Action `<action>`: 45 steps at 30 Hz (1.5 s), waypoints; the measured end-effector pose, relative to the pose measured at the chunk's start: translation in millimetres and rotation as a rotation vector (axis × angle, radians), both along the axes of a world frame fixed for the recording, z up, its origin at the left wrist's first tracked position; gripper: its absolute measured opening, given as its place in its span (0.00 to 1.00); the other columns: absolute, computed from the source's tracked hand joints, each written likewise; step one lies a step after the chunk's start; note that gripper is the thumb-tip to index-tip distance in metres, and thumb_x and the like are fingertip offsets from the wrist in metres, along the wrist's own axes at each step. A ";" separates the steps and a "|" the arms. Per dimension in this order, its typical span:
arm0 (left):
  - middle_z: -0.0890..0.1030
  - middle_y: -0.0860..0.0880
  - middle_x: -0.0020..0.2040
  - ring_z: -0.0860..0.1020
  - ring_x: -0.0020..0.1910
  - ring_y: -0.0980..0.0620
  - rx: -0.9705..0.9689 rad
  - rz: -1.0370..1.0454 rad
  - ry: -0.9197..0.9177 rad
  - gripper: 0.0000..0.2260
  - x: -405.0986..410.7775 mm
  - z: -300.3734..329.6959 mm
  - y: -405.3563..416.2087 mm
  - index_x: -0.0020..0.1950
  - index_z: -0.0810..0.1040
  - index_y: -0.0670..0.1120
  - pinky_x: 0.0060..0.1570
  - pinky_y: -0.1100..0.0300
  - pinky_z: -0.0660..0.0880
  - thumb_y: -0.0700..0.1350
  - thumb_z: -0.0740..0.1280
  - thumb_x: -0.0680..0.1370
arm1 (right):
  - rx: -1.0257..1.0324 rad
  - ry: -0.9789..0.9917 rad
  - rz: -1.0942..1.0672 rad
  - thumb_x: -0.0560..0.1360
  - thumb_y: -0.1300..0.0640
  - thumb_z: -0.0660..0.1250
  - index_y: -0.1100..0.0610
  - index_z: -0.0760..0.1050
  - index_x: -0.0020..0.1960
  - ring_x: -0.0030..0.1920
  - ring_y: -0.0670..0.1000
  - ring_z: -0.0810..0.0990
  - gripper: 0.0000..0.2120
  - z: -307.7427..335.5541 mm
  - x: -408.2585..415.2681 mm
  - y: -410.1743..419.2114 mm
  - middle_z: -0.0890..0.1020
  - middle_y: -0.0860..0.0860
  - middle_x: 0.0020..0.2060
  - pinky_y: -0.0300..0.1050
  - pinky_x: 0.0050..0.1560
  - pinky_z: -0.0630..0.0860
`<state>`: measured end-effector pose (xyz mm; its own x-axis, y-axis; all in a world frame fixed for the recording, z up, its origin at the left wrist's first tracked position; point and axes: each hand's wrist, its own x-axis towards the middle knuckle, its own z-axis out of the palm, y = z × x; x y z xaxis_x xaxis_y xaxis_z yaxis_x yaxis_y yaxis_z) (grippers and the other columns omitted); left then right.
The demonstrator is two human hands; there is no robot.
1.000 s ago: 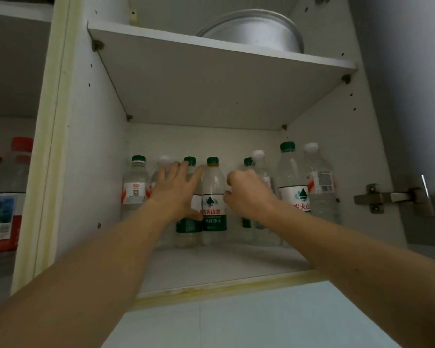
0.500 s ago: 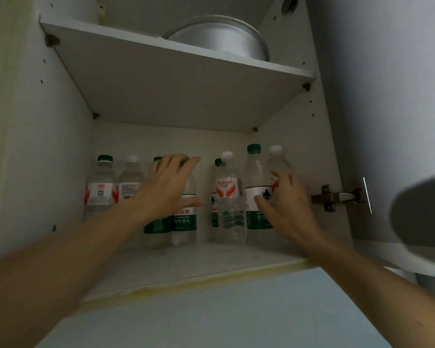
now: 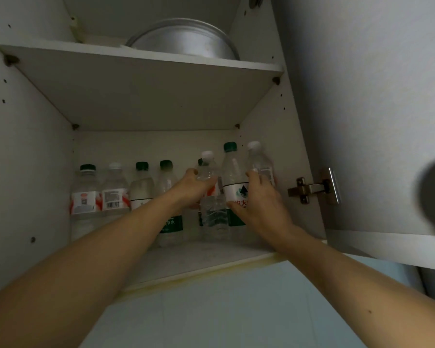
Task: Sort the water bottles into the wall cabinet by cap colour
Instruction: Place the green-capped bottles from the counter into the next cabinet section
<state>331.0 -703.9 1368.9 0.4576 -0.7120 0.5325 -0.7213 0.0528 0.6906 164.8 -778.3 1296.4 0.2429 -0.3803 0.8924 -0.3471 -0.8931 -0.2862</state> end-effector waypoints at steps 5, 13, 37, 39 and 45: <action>0.80 0.44 0.59 0.81 0.56 0.44 0.010 -0.065 0.165 0.28 -3.8 -8.1 -16.0 0.70 0.68 0.45 0.56 0.44 0.80 0.54 0.73 0.76 | 0.038 0.023 0.035 0.75 0.49 0.75 0.56 0.62 0.73 0.63 0.59 0.77 0.34 0.2 0.2 3.1 0.76 0.58 0.64 0.55 0.61 0.78; 0.80 0.51 0.49 0.80 0.47 0.52 -0.061 -0.049 0.052 0.06 -1.4 -13.0 -6.9 0.53 0.72 0.51 0.37 0.57 0.79 0.49 0.68 0.81 | 0.109 0.069 0.066 0.74 0.49 0.76 0.56 0.63 0.72 0.61 0.59 0.79 0.33 1.4 0.0 2.8 0.78 0.58 0.63 0.57 0.59 0.80; 0.82 0.50 0.54 0.81 0.54 0.49 0.009 -0.024 0.104 0.08 16.1 -14.2 98.5 0.57 0.75 0.53 0.54 0.47 0.80 0.49 0.70 0.79 | 0.408 0.175 0.438 0.70 0.56 0.80 0.56 0.71 0.66 0.57 0.54 0.82 0.30 28.0 29.9 37.8 0.82 0.53 0.57 0.55 0.59 0.80; 0.82 0.52 0.51 0.81 0.52 0.51 -0.014 0.037 0.066 0.05 22.9 -16.1 117.7 0.52 0.74 0.56 0.50 0.50 0.80 0.49 0.69 0.80 | 0.411 0.207 0.489 0.70 0.56 0.79 0.56 0.70 0.65 0.56 0.54 0.81 0.28 28.7 43.4 52.3 0.81 0.52 0.56 0.52 0.59 0.80; 0.80 0.52 0.50 0.79 0.49 0.52 -0.035 0.276 -0.075 0.03 45.2 -22.6 165.8 0.51 0.74 0.55 0.49 0.52 0.78 0.52 0.67 0.80 | 0.374 0.270 0.542 0.72 0.54 0.78 0.55 0.68 0.66 0.58 0.54 0.81 0.28 30.0 89.1 97.5 0.79 0.53 0.59 0.50 0.57 0.81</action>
<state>376.1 -538.1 1346.3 0.5899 -0.5469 0.5940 -0.7606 -0.1296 0.6361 253.9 -680.8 1326.4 0.6788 -0.4126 0.6075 0.0165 -0.8185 -0.5743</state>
